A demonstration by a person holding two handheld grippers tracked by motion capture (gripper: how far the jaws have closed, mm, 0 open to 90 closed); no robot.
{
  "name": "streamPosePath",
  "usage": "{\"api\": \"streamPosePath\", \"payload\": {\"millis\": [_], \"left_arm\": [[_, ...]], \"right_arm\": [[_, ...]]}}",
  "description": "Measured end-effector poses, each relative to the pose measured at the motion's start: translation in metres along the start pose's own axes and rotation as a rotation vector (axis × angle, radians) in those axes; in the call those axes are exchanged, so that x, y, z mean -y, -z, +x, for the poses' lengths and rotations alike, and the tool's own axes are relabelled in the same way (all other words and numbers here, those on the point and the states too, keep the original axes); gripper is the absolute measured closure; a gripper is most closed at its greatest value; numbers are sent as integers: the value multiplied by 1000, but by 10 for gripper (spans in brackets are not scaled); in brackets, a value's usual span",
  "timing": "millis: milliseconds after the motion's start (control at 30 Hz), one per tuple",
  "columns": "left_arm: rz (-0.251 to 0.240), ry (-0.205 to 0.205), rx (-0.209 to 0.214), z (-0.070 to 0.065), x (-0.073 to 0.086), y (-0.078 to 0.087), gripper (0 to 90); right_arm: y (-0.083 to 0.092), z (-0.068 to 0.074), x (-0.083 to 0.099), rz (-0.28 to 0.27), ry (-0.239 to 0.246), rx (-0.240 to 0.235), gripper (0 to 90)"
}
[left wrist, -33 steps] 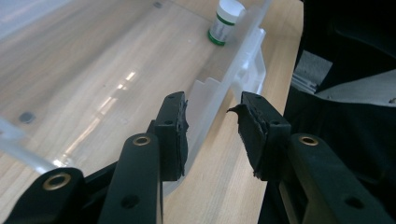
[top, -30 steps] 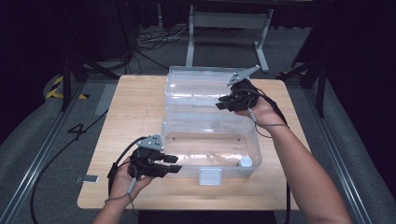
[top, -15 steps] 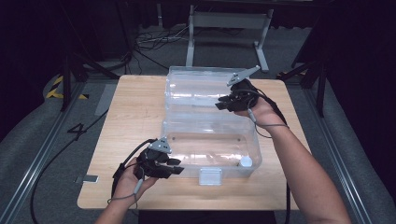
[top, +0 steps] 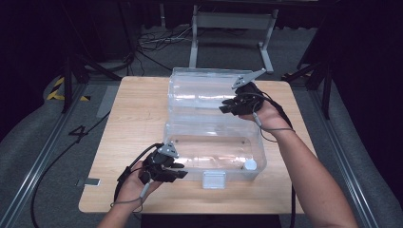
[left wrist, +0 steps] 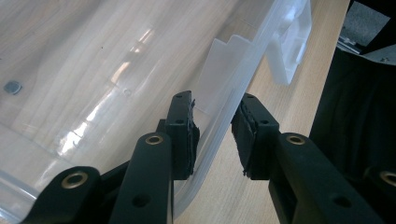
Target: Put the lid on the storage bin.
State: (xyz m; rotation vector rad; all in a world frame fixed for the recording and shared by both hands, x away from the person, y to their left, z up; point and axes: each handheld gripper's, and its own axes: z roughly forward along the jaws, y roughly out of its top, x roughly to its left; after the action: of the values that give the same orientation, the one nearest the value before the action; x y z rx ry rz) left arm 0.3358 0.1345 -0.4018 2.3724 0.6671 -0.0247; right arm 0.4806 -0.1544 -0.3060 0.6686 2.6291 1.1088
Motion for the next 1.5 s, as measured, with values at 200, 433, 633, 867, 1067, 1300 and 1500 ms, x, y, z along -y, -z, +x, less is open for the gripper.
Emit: {"api": "streamPosePath", "payload": {"millis": [200, 433, 633, 867, 1067, 1300, 1500], "left_arm": [[-3, 1, 4, 0, 0, -1, 694], [-2, 5, 10, 1, 0, -1, 694], [-2, 6, 10, 1, 1, -1, 693], [-9, 8, 18, 2, 1, -2, 693], [-9, 12, 22, 2, 1, -2, 693], [-11, 23, 33, 3, 1, -2, 689], [-11, 22, 33, 3, 1, -2, 690]], "right_arm": [[2, 5, 1, -4, 8, 13, 701], [5, 14, 2, -7, 23, 28, 700], [9, 19, 3, -9, 34, 29, 701], [13, 24, 3, -4, 52, 23, 701], [16, 28, 4, -1, 60, 21, 702], [18, 32, 4, 3, 67, 20, 702], [20, 37, 5, 1, 81, 19, 702]]}}
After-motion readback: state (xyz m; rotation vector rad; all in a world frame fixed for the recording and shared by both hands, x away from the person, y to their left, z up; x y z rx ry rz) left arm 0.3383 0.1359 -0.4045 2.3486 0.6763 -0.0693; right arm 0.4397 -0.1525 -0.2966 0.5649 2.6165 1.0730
